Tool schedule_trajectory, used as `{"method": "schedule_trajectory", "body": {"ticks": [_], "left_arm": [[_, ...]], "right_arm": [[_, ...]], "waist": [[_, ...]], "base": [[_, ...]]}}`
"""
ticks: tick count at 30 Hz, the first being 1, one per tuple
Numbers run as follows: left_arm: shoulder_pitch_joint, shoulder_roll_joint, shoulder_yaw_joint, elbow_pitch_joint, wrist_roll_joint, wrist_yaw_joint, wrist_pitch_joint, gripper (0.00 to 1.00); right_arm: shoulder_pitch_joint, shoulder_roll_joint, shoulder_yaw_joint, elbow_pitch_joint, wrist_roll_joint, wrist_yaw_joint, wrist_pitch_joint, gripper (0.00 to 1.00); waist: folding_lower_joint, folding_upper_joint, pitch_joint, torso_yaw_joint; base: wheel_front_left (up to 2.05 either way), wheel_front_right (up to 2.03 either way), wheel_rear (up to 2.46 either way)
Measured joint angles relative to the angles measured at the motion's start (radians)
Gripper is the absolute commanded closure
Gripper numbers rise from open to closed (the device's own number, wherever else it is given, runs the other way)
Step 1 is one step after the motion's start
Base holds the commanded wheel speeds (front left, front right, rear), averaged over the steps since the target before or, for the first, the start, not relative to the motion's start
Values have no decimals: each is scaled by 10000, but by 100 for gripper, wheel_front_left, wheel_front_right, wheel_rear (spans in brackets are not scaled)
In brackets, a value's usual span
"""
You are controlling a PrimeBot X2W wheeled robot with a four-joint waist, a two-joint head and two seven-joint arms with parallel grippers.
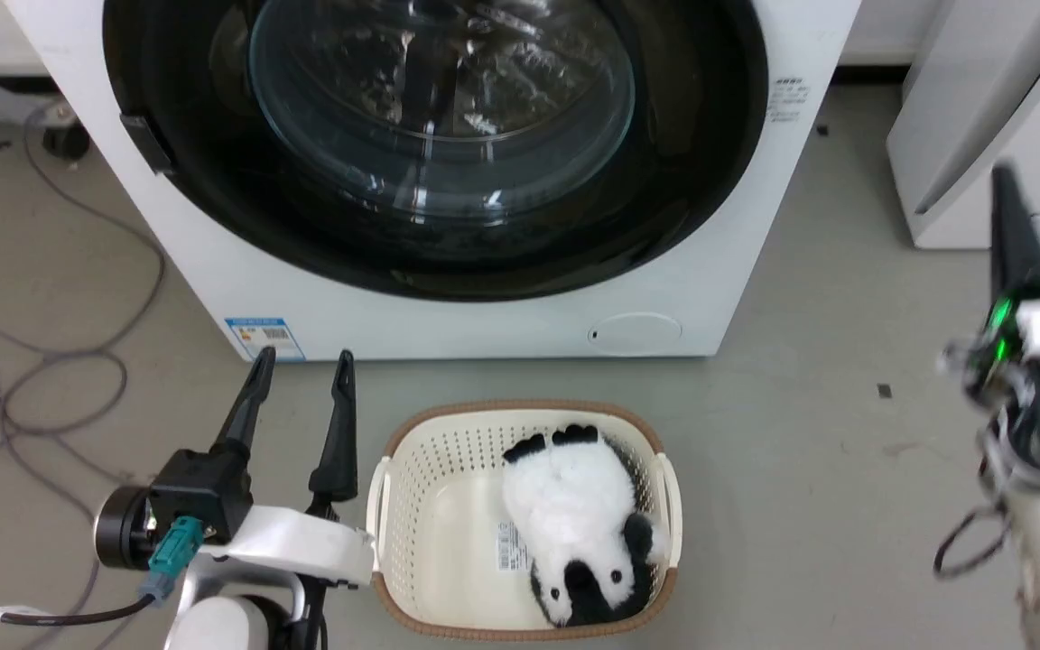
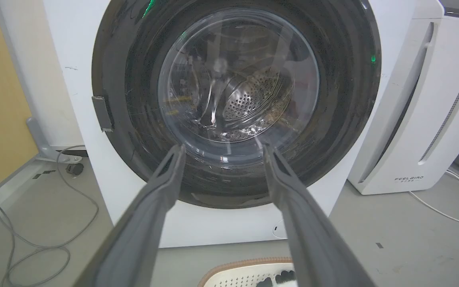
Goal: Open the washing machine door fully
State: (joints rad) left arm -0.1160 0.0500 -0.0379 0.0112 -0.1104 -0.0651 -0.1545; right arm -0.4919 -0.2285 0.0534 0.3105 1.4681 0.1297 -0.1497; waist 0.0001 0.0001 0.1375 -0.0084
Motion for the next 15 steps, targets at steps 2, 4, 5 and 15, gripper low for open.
{"method": "schedule_trajectory", "body": {"ticks": [2, 4, 5, 15], "left_arm": [[-113, -2, -2, -35, 0, -38, -63, 0], [-217, -2, -13, -59, -12, -90, -98, 0], [-274, -2, -15, -73, -33, -102, -115, 0], [-747, -2, -159, -198, -117, -263, -318, 0]], "right_arm": [[-657, -234, 201, 311, 451, 0, -54, 100], [-1296, -499, 477, 640, 874, 0, -123, 100], [-1604, -621, 629, 807, 1074, 0, -132, 100], [-4763, -1902, 3129, 2525, 2936, 0, 58, 100]], "waist": [[0, 0, 160, 26], [0, 0, 317, 66], [0, 0, 391, 86], [1, 0, 1043, 346]], "base": [[0, 0, 0], [0, 0, 0], [0, 0, 0], [0, 0, 0]]}}
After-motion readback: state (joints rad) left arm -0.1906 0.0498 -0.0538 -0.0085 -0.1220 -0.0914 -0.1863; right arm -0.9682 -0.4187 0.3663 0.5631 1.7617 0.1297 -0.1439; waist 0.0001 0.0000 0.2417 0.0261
